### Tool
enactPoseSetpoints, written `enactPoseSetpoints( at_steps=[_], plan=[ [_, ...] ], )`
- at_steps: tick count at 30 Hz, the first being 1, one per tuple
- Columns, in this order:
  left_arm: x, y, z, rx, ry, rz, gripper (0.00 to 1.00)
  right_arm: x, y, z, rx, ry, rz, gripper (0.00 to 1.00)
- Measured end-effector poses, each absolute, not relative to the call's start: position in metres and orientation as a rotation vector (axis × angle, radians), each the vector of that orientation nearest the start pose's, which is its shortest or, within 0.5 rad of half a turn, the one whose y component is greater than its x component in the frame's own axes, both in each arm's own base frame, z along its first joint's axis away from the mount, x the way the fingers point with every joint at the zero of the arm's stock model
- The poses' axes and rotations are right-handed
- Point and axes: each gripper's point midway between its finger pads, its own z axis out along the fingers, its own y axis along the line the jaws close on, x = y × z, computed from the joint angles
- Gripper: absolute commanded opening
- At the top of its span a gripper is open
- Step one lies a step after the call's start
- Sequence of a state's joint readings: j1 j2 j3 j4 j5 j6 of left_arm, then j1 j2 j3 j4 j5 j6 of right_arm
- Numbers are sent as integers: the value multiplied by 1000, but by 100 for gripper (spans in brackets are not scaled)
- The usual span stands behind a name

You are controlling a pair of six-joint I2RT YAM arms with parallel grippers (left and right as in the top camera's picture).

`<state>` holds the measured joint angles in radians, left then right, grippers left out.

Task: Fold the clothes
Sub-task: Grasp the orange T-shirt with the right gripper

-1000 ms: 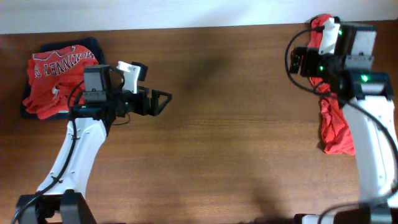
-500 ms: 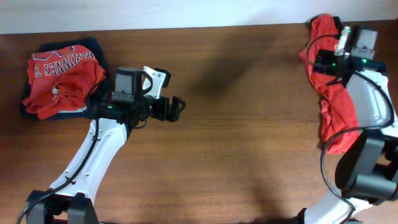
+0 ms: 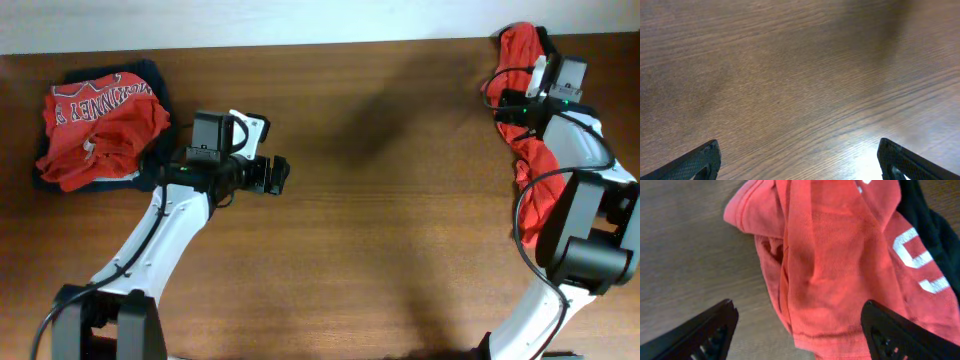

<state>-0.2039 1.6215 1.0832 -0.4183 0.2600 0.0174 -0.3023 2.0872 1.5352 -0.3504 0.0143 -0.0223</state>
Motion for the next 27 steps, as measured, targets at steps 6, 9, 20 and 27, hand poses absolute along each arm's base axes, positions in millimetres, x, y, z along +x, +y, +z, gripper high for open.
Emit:
enactPoseSetpoints(
  at_steps=[6, 9, 20, 27],
  plan=[
    [400, -126, 95, 366, 2516, -392, 100, 524, -166, 60, 334, 2452, -164, 64],
    [401, -126, 90, 358, 2525, -391, 99, 522, -165, 50, 301, 2480, -172, 64],
    [403, -126, 90, 358, 2518, -390, 99, 505, -173, 31, 221, 2581, -281, 64],
    [404, -126, 91, 358, 2514, -390, 99, 498, -178, 17, 200, 2628, -336, 31]
  ],
)
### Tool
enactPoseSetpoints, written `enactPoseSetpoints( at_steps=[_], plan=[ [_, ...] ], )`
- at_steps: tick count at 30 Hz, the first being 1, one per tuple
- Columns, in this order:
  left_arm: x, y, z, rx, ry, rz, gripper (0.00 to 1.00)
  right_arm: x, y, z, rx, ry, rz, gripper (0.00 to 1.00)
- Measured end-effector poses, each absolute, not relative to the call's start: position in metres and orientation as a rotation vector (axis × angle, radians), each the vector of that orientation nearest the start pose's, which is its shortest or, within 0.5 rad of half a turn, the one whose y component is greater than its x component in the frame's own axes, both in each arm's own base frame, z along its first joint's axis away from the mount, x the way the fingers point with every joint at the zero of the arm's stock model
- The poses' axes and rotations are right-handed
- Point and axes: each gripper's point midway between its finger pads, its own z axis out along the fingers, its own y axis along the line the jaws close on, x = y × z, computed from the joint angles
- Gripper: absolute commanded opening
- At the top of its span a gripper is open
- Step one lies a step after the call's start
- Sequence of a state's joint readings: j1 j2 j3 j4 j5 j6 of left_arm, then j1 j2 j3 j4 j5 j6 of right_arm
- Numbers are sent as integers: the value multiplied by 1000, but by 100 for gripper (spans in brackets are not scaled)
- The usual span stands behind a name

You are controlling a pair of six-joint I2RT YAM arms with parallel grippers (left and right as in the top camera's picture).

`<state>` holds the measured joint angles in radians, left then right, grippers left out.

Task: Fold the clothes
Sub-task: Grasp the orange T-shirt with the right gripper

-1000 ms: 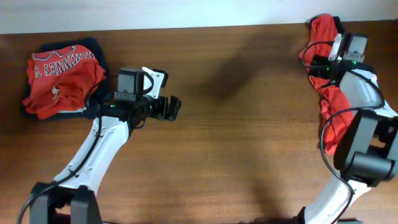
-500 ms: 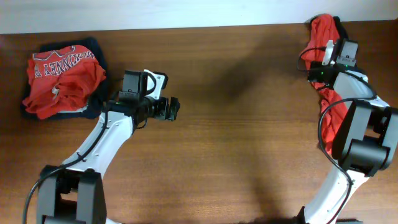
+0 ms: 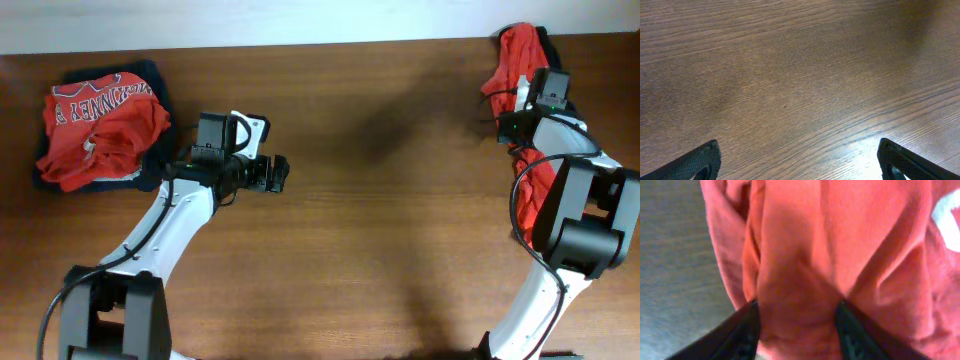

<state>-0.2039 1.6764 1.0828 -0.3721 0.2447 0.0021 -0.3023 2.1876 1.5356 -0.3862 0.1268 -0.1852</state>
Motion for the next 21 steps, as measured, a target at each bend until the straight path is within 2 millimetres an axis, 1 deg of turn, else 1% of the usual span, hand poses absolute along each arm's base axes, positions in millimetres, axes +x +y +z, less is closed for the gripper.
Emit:
enactPoseSetpoints(
  at_steps=[1, 2, 3, 4, 6, 9, 13, 15, 17, 21],
  plan=[
    [404, -126, 91, 358, 2513, -390, 100, 497, -179, 17, 207, 2628, -346, 24],
    [405, -126, 91, 358, 2513, -390, 99, 496, -181, 18, 211, 2629, -360, 14],
    [405, -126, 91, 358, 2511, -390, 99, 495, -183, 18, 215, 2631, -374, 10],
    [405, -126, 91, 357, 2511, -389, 99, 494, -185, 18, 221, 2632, -392, 8],
    [406, -126, 92, 357, 2504, -387, 99, 492, -188, 19, 229, 2636, -424, 5],
    [408, -126, 93, 357, 2495, -386, 99, 487, -190, 21, 248, 2661, -469, 4],
    [408, -126, 93, 353, 2495, -387, 99, 488, -190, 37, 274, 2679, -496, 4],
    [408, -126, 93, 353, 2494, -387, 99, 493, -188, 51, 306, 2673, -492, 4],
    [409, -126, 94, 353, 2494, -387, 100, 501, -186, 74, 327, 2655, -478, 4],
    [408, -126, 94, 353, 2494, -387, 99, 520, -173, 136, 341, 2588, -425, 4]
  ],
)
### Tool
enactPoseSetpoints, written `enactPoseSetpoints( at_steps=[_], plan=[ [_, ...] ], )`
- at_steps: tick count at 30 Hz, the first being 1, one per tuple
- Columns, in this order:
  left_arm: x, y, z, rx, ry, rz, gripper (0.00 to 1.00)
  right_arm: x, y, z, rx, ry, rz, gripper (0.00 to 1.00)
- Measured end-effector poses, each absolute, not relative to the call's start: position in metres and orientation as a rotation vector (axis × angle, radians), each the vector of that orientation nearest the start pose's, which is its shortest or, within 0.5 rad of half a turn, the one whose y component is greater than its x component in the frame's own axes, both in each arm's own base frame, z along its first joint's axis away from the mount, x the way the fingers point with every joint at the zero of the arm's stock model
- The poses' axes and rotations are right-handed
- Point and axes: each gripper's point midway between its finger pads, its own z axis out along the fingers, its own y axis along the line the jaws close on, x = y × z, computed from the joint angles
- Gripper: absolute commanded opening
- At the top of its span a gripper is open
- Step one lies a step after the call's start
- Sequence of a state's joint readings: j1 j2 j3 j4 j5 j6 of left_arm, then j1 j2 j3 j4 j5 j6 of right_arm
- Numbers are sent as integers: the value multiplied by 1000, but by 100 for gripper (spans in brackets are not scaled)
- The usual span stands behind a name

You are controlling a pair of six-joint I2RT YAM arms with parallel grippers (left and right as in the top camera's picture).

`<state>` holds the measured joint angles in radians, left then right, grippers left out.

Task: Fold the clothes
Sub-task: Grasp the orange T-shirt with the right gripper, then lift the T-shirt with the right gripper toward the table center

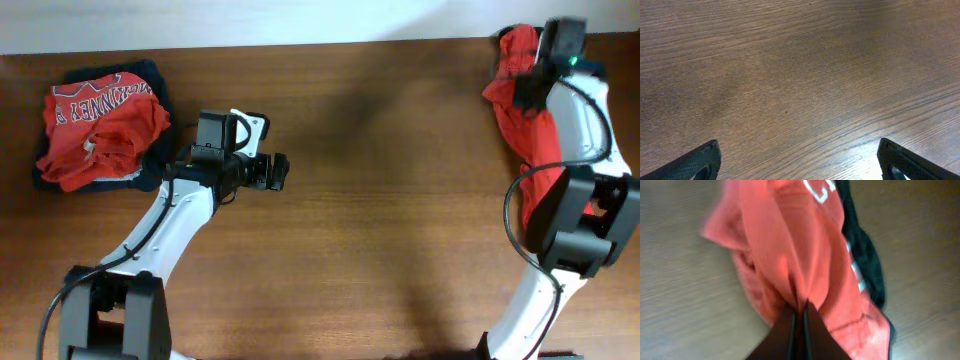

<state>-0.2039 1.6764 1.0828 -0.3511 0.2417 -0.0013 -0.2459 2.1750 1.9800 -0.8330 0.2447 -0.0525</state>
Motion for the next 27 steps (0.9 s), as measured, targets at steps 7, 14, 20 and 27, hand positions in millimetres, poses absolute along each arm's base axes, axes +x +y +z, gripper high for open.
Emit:
enactPoseSetpoints(
  at_steps=[7, 14, 20, 27],
  plan=[
    [409, -127, 94, 351, 2491, -389, 99, 534, -111, 268, 230, 2425, -263, 4],
    [403, -129, 99, 354, 2531, -422, 99, 515, -18, 368, 18, 2270, -25, 4],
    [419, -123, 143, 326, 2513, -432, 100, 472, 53, 421, -154, 2179, 149, 4],
    [421, -112, 189, 316, 2523, -434, 99, 426, 137, 437, -382, 2146, 309, 4]
  ],
)
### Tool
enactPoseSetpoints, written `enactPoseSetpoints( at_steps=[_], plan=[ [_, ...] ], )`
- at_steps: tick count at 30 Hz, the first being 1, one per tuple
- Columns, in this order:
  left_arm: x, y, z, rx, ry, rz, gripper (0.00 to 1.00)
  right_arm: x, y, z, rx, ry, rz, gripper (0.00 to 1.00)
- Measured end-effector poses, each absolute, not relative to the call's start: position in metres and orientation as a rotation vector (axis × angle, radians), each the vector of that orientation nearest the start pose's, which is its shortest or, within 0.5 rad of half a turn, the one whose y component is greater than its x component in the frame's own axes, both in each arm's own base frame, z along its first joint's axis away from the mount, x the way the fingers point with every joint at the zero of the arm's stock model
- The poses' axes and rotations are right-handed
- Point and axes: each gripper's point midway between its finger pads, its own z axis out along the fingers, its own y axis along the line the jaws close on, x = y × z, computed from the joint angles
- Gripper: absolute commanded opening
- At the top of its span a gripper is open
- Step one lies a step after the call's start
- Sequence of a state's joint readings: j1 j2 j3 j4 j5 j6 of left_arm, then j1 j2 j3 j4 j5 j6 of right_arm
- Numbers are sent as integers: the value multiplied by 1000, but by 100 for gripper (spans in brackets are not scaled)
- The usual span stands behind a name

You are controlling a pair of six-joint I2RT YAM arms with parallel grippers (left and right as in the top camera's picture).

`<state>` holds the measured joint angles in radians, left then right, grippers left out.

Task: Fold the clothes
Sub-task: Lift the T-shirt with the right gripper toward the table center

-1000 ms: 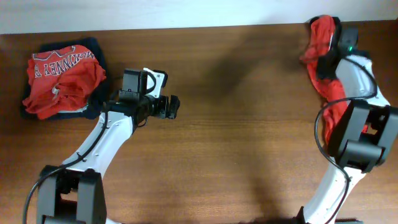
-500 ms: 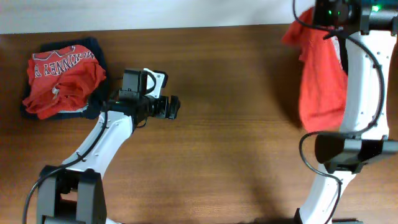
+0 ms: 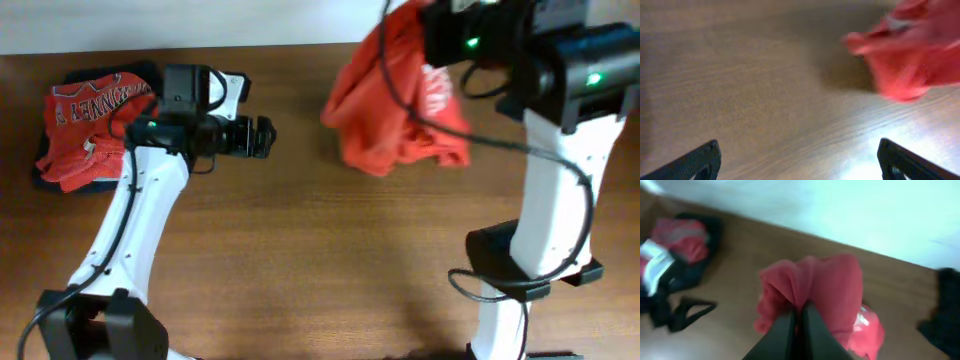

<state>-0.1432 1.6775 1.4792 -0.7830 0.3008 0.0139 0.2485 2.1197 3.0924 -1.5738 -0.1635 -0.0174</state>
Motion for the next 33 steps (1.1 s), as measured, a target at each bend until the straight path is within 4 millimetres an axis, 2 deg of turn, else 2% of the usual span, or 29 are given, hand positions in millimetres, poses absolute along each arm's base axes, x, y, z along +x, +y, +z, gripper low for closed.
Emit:
enactPoseSetpoints(
  at_steps=[4, 6, 14, 20, 26, 30, 33],
  plan=[
    [410, -114, 208, 448, 2521, -428, 99, 406, 171, 428, -500, 2175, 357, 4],
    [405, -115, 217, 523, 2500, -414, 99, 399, 181, 426, -537, 2181, 373, 4],
    [384, -129, 254, 801, 2325, -448, 99, 383, 191, 425, -605, 2188, 434, 4],
    [374, -147, 263, 933, 2225, -571, 93, 377, 197, 428, -633, 2174, 485, 4],
    [363, -167, 268, 1032, 2151, -644, 93, 373, 203, 430, -657, 2165, 532, 4],
    [366, -181, 270, 1093, 2098, -616, 93, 371, 207, 431, -671, 2160, 561, 4],
    [373, -188, 264, 1114, 2088, -604, 93, 370, 208, 431, -677, 2158, 573, 4]
  ],
)
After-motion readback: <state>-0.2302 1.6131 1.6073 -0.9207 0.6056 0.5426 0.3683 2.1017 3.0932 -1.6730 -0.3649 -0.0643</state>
